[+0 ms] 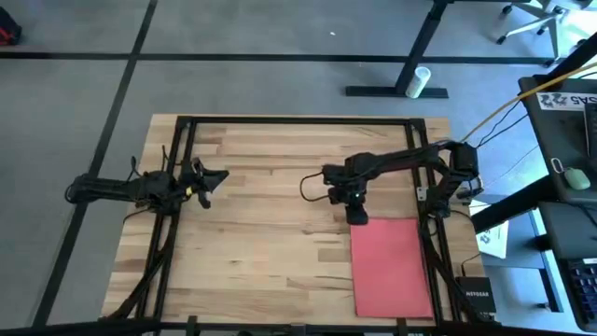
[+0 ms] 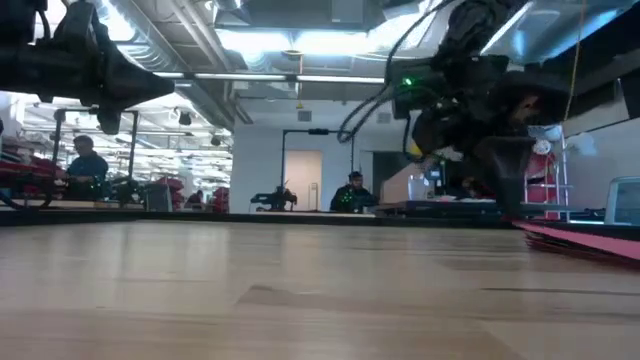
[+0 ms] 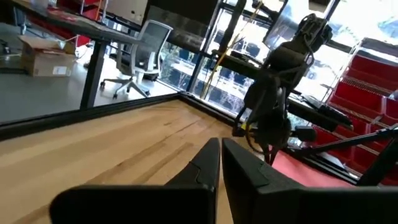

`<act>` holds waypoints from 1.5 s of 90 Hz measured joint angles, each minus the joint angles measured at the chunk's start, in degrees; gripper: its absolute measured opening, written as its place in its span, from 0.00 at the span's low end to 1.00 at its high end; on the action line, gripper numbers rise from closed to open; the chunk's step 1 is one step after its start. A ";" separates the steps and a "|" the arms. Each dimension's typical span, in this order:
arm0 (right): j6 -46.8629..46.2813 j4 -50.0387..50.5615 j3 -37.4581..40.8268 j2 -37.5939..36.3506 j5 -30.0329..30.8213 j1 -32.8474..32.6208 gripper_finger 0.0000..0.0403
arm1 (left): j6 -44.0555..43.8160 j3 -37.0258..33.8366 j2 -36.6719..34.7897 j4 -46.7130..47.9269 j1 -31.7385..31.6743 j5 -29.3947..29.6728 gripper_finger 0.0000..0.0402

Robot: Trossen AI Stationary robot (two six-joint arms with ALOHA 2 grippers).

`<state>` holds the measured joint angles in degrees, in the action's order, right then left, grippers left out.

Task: Organize paper
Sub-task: Move the red paper to the top left of the table

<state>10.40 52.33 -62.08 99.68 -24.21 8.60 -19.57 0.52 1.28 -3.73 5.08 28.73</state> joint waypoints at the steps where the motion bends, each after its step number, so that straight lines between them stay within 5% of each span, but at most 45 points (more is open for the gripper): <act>1: 0.16 -0.10 -0.37 0.00 0.47 0.00 0.00 | 0.00 -0.01 0.00 0.00 0.04 0.00 0.00; 22: 2.74 -3.84 -7.07 -0.02 5.77 0.04 0.00 | -0.27 -0.01 0.00 0.02 1.67 -0.22 0.00; 36: 3.59 0.54 -8.04 -0.04 5.64 0.04 0.01 | -2.34 -0.01 0.00 0.28 2.54 -5.74 0.00; 76: 5.33 4.32 -2.16 -0.04 -3.87 0.04 0.22 | -3.15 -0.01 -0.02 0.38 4.46 -7.37 0.00; 135: 4.60 -3.41 5.34 -0.04 -3.89 0.04 0.23 | -2.53 -0.01 0.00 0.39 4.44 -7.34 0.00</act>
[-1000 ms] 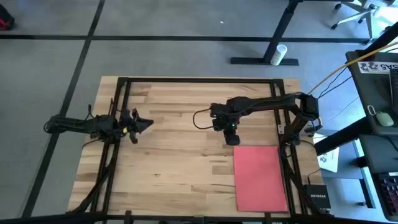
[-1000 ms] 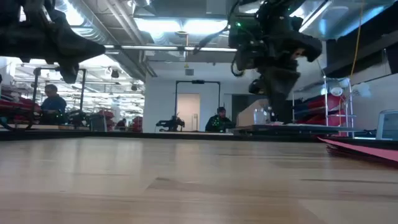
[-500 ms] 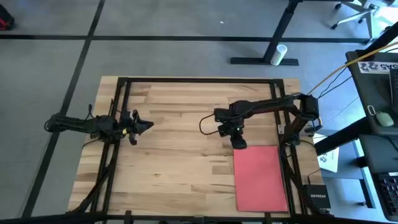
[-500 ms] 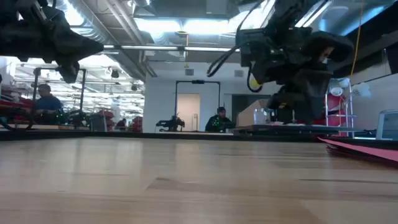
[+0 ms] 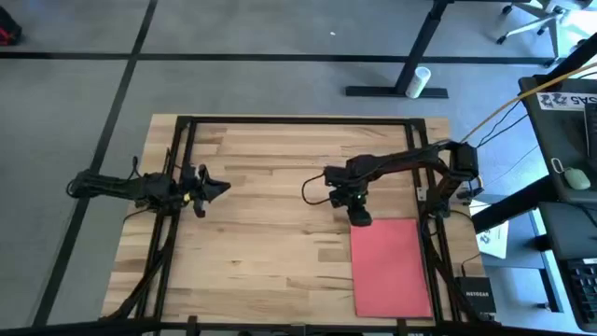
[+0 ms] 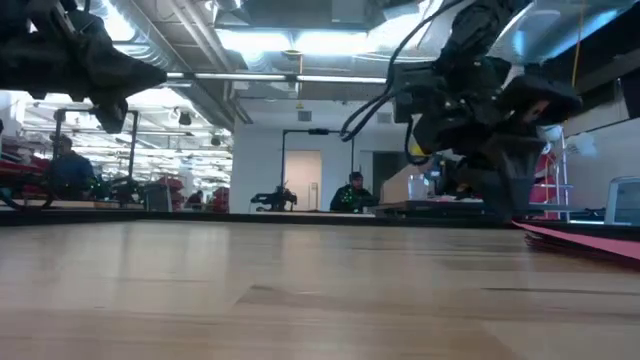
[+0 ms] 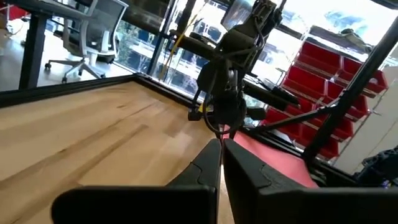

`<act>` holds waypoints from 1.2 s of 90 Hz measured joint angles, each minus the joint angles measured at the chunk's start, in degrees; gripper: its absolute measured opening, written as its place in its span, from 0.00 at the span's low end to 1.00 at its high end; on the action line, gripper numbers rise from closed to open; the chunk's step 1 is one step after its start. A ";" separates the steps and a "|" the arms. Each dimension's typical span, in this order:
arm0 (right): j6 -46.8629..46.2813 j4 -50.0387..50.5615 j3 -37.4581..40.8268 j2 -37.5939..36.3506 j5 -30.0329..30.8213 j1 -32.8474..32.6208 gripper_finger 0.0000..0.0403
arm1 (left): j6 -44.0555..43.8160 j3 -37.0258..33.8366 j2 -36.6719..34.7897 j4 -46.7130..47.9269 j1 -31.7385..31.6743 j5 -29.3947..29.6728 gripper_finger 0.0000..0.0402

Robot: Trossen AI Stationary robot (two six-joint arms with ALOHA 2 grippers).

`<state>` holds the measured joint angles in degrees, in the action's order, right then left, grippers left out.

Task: Organize paper
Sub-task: Move the red paper to the top left of the table

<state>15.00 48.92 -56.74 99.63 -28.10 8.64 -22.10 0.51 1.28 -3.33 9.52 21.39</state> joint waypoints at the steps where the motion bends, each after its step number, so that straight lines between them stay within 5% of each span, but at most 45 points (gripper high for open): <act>1: 0.01 -0.05 0.05 0.00 0.00 0.00 0.23 | 0.00 0.00 0.00 0.00 0.00 0.00 0.00; 18: -0.15 -1.37 0.23 0.00 -2.52 0.00 0.21 | 0.27 0.00 0.00 0.02 0.00 0.07 0.00; 42: 0.29 -1.44 0.23 0.00 -0.53 0.00 0.01 | 0.38 0.00 0.00 0.02 -0.01 0.13 0.00; 91: -1.09 -1.34 0.23 0.00 0.48 0.00 0.26 | 0.41 0.00 0.00 0.02 0.00 0.11 0.00; 108: -0.11 1.30 0.23 0.00 -1.82 0.00 0.28 | 0.41 0.00 0.00 0.03 0.00 0.11 0.00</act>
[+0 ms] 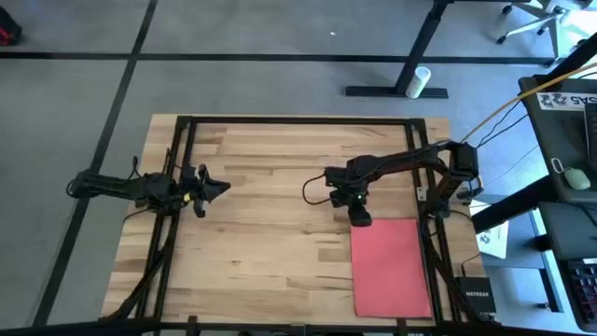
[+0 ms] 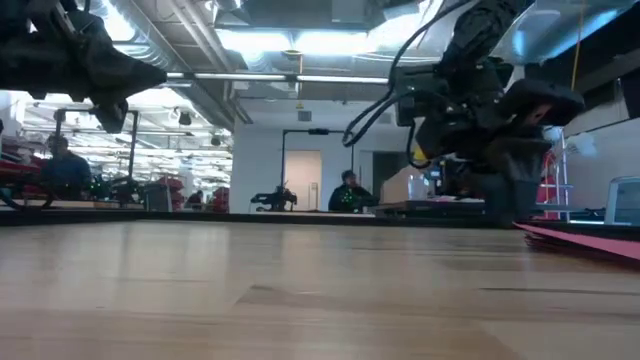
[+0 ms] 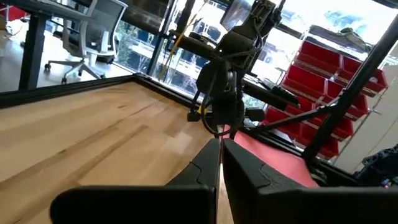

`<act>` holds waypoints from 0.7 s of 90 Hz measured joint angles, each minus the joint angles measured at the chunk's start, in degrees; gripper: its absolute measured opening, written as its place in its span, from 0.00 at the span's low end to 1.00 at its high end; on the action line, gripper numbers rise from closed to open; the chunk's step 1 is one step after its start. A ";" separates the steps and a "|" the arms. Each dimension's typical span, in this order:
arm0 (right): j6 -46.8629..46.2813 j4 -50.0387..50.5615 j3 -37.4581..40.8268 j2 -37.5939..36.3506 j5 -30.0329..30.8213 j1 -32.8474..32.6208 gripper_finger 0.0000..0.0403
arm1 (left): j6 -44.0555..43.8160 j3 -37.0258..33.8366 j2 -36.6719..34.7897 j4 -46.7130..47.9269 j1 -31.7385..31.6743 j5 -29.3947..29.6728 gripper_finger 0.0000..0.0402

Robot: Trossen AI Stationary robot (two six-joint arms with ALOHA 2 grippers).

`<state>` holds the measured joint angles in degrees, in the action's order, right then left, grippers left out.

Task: Organize paper
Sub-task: Move the red paper to the top left of the table

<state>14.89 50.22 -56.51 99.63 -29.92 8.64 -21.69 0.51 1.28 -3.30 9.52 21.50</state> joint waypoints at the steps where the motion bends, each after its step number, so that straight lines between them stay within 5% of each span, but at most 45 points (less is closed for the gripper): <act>1: 0.19 0.12 0.00 0.00 -0.32 0.00 0.28 | 0.00 0.00 0.00 0.00 -0.01 0.00 0.00; 42: 3.50 -0.42 -0.02 0.00 -0.84 0.00 0.02 | 0.02 0.01 0.00 0.01 0.00 -0.02 0.00; 63: 5.23 -2.13 -0.02 0.00 0.99 0.00 0.00 | 0.02 0.01 0.00 0.01 -0.01 -0.02 0.00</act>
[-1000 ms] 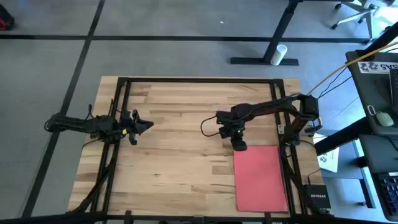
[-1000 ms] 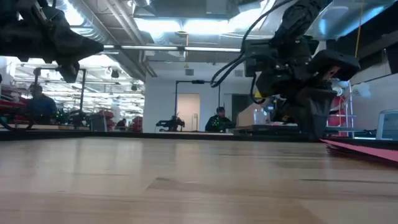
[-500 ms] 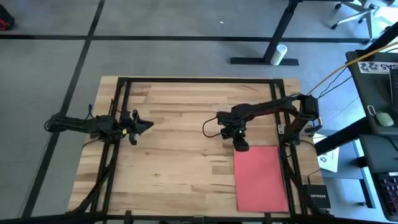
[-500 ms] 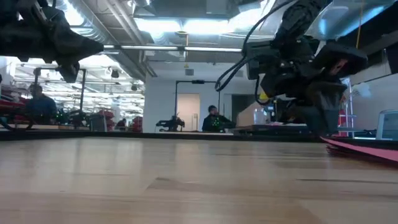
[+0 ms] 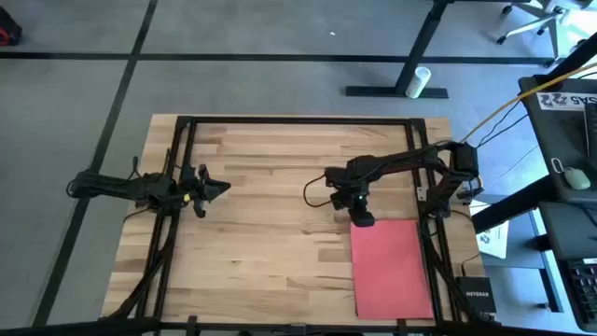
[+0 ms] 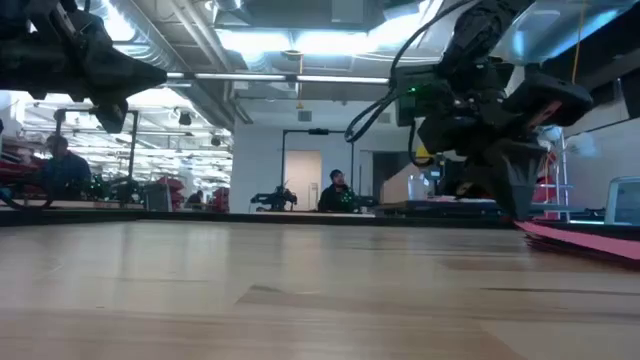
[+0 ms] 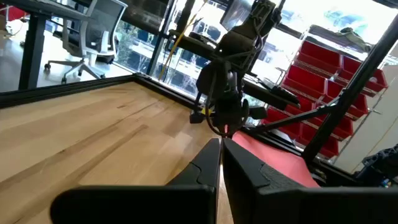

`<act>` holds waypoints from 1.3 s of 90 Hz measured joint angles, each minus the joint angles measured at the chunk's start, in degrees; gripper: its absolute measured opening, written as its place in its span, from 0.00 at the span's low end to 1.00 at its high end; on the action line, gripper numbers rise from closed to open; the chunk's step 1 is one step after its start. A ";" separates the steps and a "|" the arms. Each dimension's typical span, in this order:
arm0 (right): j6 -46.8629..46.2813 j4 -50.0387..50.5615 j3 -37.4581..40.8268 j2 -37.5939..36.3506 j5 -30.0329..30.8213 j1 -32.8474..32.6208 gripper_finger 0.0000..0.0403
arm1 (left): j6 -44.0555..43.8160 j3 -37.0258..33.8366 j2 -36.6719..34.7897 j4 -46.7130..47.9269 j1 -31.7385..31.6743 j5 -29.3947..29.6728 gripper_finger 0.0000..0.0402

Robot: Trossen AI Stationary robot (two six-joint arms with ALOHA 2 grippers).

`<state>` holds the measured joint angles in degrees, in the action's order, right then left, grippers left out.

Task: Organize paper
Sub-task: Move the red paper to the top left of the table

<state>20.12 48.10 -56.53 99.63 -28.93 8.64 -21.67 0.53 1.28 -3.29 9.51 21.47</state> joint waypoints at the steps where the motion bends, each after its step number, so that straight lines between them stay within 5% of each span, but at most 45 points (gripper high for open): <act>1: 0.00 -0.29 0.00 0.00 0.03 0.00 0.00 | 0.00 -0.01 0.00 0.00 -0.01 0.00 0.00; 42: 1.76 -17.24 -5.67 0.00 10.41 3.41 0.00 | -0.01 -0.01 0.02 0.00 -0.01 -0.04 0.00; 75: 5.05 -31.31 -12.69 0.00 10.34 9.27 0.00 | 0.88 -0.01 1.65 -0.21 0.00 -0.07 0.00; 97: 6.12 -39.47 -16.60 1.41 10.30 11.06 0.00 | 2.57 0.00 9.32 -10.54 -0.01 -3.55 0.00; 117: 6.06 -39.33 -24.96 9.88 8.40 11.28 0.00 | 6.53 3.90 21.67 -14.23 -0.01 -4.81 0.00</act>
<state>26.18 8.77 -81.49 109.51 -20.53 19.92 -15.14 4.43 22.95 -17.52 9.50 16.67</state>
